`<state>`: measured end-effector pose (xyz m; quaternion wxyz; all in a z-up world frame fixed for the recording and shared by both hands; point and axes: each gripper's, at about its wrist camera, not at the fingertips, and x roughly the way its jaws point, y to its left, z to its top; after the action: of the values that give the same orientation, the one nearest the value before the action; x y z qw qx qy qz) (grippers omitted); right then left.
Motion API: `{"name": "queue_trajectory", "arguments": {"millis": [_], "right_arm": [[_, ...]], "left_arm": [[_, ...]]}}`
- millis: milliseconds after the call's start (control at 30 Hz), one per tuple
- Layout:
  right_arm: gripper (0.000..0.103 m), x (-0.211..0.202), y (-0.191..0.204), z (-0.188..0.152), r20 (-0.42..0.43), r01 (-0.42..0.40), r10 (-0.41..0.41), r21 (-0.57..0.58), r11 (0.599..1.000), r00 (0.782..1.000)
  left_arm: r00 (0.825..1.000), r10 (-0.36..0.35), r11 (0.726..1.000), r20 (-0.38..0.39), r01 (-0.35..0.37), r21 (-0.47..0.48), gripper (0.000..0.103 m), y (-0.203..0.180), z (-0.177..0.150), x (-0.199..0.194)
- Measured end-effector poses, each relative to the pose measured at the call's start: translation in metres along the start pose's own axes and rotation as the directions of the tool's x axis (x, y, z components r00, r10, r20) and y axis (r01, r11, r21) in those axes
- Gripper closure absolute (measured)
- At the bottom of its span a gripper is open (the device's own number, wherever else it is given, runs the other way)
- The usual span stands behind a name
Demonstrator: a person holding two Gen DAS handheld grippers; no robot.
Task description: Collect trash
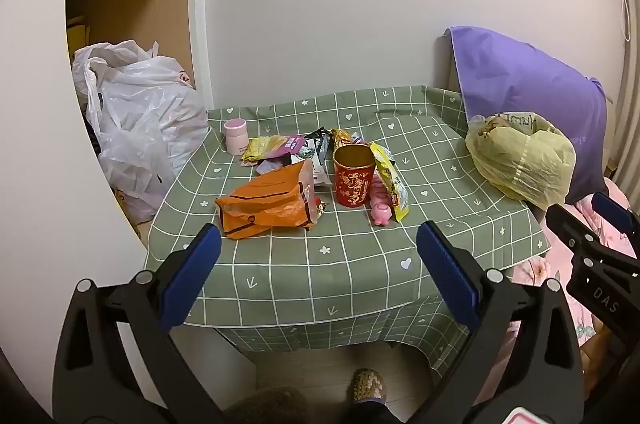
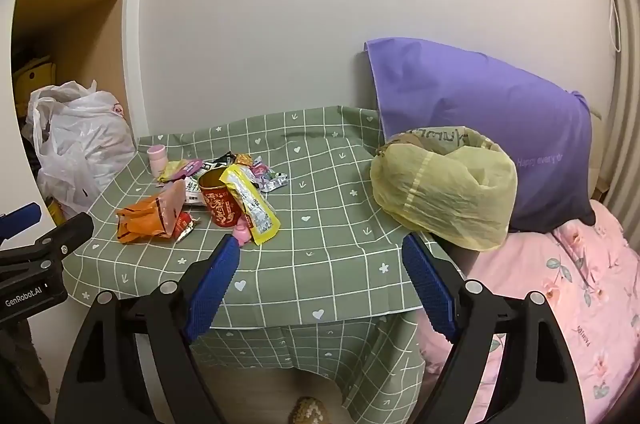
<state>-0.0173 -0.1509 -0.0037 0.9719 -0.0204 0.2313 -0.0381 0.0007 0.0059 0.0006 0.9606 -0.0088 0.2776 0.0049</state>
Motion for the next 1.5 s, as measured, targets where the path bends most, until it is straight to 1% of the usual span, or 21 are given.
{"name": "queue_trajectory", "arguments": {"millis": [367, 567, 933, 1500], "right_arm": [[0.023, -0.001, -0.0008, 0.0037, -0.001, -0.004, 0.004, 0.004, 1.0, 1.0], [0.023, -0.0028, 0.0012, 0.0029, 0.012, 0.004, -0.004, -0.012, 1.0, 1.0], [0.023, -0.0066, -0.0006, 0.002, 0.022, 0.013, -0.013, -0.003, 1.0, 1.0], [0.023, -0.0072, -0.0043, 0.0032, 0.012, 0.01, -0.01, 0.006, 1.0, 1.0]], "left_arm": [[1.0, 0.0, 1.0, 0.001, 0.0, 0.005, 0.009, 0.0, 0.0021, 0.0002], [1.0, -0.002, 1.0, 0.004, 0.002, 0.014, 0.009, -0.0023, 0.0042, -0.0003], [1.0, -0.003, 1.0, 0.008, 0.003, 0.014, 0.009, -0.005, 0.0041, -0.001], [1.0, -0.003, 1.0, 0.009, 0.003, 0.017, 0.009, -0.0082, 0.0045, -0.0018]]}}
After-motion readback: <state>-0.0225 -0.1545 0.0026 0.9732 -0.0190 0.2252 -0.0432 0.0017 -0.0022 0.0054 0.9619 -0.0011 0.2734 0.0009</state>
